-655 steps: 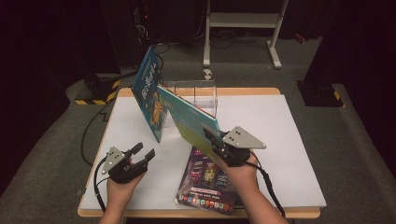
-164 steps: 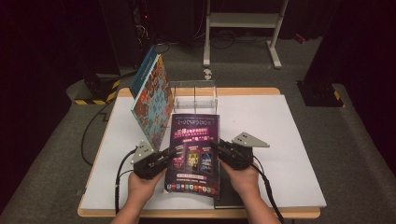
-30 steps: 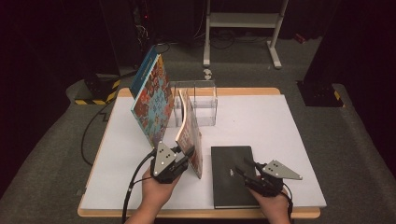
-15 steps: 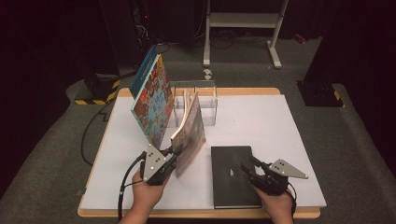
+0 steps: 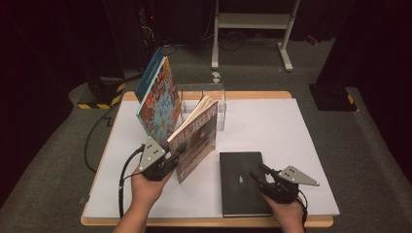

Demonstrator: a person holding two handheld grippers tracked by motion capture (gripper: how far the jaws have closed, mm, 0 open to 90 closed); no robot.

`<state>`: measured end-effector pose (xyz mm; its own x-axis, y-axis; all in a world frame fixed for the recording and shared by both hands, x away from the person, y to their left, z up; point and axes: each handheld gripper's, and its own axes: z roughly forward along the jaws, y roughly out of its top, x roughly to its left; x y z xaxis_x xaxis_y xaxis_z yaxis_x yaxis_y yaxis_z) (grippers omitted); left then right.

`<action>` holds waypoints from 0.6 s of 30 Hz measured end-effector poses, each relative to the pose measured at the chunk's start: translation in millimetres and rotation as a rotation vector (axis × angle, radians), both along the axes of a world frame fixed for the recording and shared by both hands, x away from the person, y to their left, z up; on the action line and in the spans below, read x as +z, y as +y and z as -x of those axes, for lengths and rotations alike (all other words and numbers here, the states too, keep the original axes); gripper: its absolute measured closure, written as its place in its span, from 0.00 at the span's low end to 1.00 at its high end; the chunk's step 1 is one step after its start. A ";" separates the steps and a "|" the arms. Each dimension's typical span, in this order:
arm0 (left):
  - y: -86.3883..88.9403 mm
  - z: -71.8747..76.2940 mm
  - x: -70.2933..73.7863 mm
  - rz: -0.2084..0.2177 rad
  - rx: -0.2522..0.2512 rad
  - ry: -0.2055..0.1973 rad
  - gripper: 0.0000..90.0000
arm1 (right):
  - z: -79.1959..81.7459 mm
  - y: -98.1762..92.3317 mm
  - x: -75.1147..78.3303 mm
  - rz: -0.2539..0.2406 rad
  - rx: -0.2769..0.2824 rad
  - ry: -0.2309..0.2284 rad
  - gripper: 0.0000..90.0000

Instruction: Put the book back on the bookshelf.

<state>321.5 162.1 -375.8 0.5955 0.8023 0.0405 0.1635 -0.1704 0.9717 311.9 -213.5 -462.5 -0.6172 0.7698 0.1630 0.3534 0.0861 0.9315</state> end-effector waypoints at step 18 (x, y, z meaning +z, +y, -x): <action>6.8 -32.2 23.7 0.058 0.101 0.013 0.93 | 1.3 -1.5 1.4 -0.013 0.007 -0.002 0.58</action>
